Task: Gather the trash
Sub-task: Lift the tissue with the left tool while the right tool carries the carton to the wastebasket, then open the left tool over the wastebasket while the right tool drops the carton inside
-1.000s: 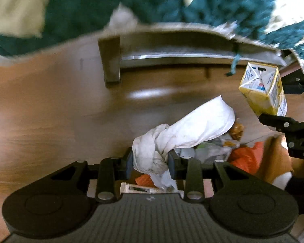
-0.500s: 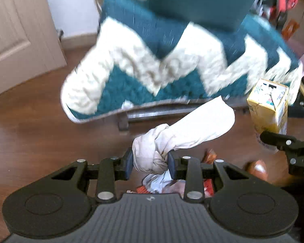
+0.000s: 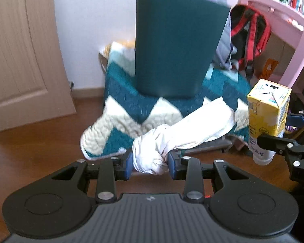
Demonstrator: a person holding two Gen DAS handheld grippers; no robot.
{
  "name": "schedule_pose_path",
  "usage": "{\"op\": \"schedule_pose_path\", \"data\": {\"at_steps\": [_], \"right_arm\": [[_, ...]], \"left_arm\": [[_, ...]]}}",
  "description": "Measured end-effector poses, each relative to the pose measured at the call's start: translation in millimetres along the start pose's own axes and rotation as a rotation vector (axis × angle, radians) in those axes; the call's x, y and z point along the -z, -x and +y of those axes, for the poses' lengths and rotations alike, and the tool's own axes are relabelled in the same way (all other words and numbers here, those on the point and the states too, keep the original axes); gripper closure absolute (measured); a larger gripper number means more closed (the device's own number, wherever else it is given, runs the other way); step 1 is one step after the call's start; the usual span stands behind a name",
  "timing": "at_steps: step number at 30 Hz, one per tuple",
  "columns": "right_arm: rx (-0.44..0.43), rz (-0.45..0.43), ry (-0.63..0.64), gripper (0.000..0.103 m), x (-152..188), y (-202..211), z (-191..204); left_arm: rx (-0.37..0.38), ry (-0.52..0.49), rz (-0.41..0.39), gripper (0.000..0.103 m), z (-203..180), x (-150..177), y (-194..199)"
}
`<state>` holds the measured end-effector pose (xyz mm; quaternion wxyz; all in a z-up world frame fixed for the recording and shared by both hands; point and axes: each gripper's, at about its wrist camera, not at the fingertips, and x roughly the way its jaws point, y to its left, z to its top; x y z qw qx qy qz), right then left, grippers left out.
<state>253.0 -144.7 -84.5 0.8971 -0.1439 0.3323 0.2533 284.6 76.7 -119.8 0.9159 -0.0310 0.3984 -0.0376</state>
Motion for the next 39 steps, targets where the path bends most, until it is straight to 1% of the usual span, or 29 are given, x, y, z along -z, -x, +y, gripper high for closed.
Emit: {"op": "schedule_pose_path", "data": {"at_steps": [5,12,17,21,27,29,31,35,39], "right_arm": [[0.028,-0.093,-0.001,0.049,-30.0,27.6,-13.7],[0.052,-0.208,-0.033,0.049,-82.1,52.6,-43.0],[0.063,-0.28,-0.096,0.05,-119.6,57.7,-69.1],[0.067,-0.321,-0.158,0.05,-148.7,51.7,-85.8],[0.08,-0.347,-0.215,0.05,-185.2,27.2,-102.6],[0.089,-0.351,-0.225,0.05,-195.9,15.9,-109.7],[0.095,-0.351,-0.234,0.05,-203.9,3.1,-115.5],[0.099,-0.331,-0.253,0.05,-214.2,-27.6,-127.5],[0.095,-0.298,-0.267,0.05,-215.2,-61.1,-137.5]], "left_arm": [[-0.009,0.0,-0.1,0.07,-11.8,-28.4,35.5],[-0.009,0.017,-0.238,0.07,-29.2,-87.9,70.7],[-0.015,0.062,-0.3,0.07,-35.5,-131.8,79.2],[-0.023,0.104,-0.333,0.07,-34.5,-167.7,76.6],[-0.059,0.117,-0.355,0.07,-35.8,-220.0,60.5],[-0.062,0.112,-0.357,0.07,-36.3,-236.7,51.2],[-0.061,0.107,-0.354,0.07,-35.9,-246.9,42.9],[-0.068,0.085,-0.317,0.07,-38.2,-271.3,11.7],[-0.059,0.09,-0.263,0.07,-34.6,-286.3,-25.2]]}}
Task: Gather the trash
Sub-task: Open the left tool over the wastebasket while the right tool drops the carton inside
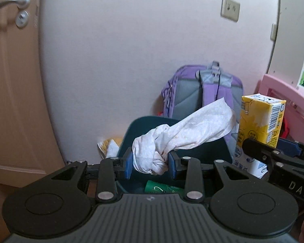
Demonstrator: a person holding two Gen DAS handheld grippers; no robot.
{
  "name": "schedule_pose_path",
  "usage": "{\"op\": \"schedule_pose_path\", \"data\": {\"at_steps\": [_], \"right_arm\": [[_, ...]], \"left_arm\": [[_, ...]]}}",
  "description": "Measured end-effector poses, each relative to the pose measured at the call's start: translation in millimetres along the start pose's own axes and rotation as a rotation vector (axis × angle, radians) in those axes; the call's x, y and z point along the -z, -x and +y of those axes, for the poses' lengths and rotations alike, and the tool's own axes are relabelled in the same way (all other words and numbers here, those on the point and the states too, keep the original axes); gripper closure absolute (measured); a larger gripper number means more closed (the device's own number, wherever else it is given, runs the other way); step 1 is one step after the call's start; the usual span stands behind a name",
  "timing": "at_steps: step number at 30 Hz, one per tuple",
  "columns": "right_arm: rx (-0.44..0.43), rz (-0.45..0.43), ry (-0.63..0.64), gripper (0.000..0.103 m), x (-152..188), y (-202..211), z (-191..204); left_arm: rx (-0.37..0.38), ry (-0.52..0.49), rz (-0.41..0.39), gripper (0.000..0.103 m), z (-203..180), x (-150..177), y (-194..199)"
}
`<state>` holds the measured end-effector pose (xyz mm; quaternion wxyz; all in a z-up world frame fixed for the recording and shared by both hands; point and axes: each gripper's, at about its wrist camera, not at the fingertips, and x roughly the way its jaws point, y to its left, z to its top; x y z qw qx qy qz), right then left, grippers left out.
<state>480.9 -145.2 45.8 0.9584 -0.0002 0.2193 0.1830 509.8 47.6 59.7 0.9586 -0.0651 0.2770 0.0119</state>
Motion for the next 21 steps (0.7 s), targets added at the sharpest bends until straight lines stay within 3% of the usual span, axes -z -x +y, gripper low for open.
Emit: {"op": "schedule_pose_path", "data": {"at_steps": [12,21], "right_arm": [[-0.006,0.161,0.048,0.051,26.1,-76.0,-0.7],[0.004,0.248,0.102,0.051,34.3,-95.1,0.8]], "left_arm": [[-0.001,-0.087,0.183,0.07,-13.4,5.8,-90.1],[-0.009,-0.132,0.274,0.069,-11.3,18.4,-116.3]]}}
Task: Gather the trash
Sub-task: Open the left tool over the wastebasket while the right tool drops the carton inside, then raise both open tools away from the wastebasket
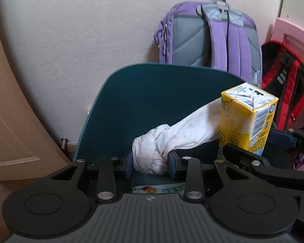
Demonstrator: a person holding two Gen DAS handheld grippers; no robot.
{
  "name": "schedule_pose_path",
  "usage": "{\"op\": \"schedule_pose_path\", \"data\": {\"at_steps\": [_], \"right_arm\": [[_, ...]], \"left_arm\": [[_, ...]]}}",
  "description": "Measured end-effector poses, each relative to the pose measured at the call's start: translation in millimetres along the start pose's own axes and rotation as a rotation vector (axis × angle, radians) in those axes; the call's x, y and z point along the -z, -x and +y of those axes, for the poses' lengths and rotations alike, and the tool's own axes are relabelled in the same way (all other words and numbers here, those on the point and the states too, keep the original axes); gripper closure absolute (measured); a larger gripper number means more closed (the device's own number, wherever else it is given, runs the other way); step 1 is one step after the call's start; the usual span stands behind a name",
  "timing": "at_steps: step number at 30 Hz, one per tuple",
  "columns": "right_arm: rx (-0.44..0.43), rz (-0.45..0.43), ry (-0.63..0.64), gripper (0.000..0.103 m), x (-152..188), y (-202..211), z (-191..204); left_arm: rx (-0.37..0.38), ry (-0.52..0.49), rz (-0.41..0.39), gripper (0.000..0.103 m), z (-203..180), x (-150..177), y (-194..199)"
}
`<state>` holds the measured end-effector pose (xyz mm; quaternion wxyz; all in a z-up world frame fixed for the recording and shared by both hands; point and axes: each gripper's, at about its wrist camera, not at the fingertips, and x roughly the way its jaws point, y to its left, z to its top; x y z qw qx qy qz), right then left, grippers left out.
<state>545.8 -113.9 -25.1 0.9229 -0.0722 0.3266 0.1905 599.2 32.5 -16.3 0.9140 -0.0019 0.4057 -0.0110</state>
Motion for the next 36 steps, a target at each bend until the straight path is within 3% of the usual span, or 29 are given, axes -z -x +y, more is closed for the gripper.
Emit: {"op": "schedule_pose_path", "data": {"at_steps": [9,14,16,17,36], "right_arm": [[0.038,0.0,0.086,0.048,-5.4,7.2,2.5],[0.034,-0.018,0.08,0.046,-7.7,21.8,-4.4],[0.033,-0.027,0.071,0.043,-7.6,31.1,-7.3],[0.027,-0.029,0.065,0.043,-7.0,36.2,-8.3],[-0.015,-0.09,0.05,0.039,25.8,165.4,7.6]], "left_arm": [[0.011,-0.008,0.036,0.061,-2.4,-2.5,-4.7],[0.038,0.005,0.024,0.05,-4.3,-0.1,6.8],[0.027,0.01,0.016,0.035,-4.9,0.6,13.9],[0.028,0.012,0.011,0.033,-5.4,1.5,18.1],[0.053,0.0,-0.113,0.032,-10.5,58.6,164.3]]}}
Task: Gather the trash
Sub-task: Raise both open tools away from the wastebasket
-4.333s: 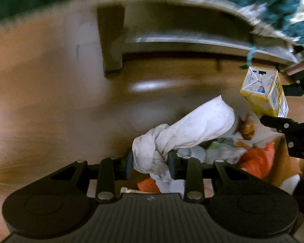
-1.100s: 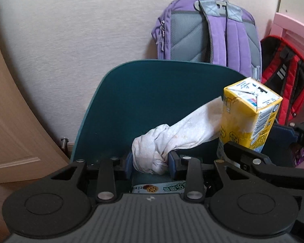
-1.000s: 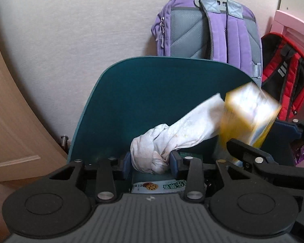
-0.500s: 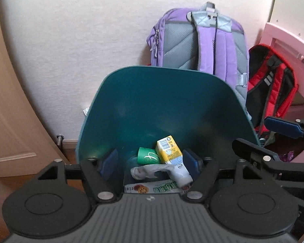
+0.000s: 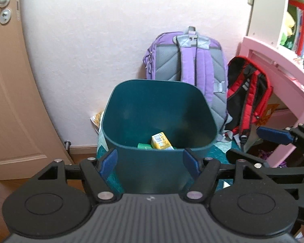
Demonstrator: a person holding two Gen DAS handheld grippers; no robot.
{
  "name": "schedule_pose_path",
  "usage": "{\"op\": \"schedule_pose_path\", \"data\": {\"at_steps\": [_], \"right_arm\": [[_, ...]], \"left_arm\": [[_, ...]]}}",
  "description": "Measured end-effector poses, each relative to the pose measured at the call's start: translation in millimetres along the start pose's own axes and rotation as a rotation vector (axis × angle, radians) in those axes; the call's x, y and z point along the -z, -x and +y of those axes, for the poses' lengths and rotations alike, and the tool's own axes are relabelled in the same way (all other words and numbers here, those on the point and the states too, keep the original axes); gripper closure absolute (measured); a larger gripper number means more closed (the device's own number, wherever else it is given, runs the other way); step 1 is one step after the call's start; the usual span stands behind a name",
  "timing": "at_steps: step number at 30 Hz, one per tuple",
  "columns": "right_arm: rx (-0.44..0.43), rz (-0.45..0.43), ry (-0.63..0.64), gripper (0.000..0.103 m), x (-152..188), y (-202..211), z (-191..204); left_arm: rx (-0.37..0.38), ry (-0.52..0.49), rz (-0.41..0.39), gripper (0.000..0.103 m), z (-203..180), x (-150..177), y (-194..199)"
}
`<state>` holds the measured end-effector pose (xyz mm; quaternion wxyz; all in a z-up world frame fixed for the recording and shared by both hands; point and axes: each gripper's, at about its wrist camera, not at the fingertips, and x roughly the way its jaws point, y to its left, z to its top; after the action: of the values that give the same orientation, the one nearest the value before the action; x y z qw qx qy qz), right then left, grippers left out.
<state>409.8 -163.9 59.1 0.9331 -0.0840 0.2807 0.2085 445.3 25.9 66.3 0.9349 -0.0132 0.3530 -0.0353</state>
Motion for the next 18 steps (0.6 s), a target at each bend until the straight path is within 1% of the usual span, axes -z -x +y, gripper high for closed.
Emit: {"op": "schedule_pose_path", "data": {"at_steps": [2,3,4,9,15,18], "right_arm": [[-0.009,-0.009,0.0,0.039,4.5,14.3,1.9],[-0.011,-0.012,0.0,0.039,6.7,21.0,3.0],[-0.014,-0.014,0.0,0.039,9.3,26.2,5.2],[-0.023,-0.019,0.002,0.039,25.0,51.5,15.8],[-0.046,-0.01,0.01,0.035,48.4,71.3,29.3],[-0.056,-0.001,0.013,0.032,61.5,77.6,34.7]], "left_arm": [[0.001,-0.007,-0.015,0.031,-1.7,8.5,16.9],[0.0,-0.009,-0.021,0.027,-2.7,12.5,23.8],[-0.001,-0.011,-0.026,0.025,-3.8,17.1,30.7],[0.007,-0.009,-0.032,0.025,-6.3,41.2,57.6],[0.017,-0.021,-0.019,0.025,-10.7,73.0,77.7],[0.02,-0.014,-0.012,0.023,-10.2,88.5,84.5]]}}
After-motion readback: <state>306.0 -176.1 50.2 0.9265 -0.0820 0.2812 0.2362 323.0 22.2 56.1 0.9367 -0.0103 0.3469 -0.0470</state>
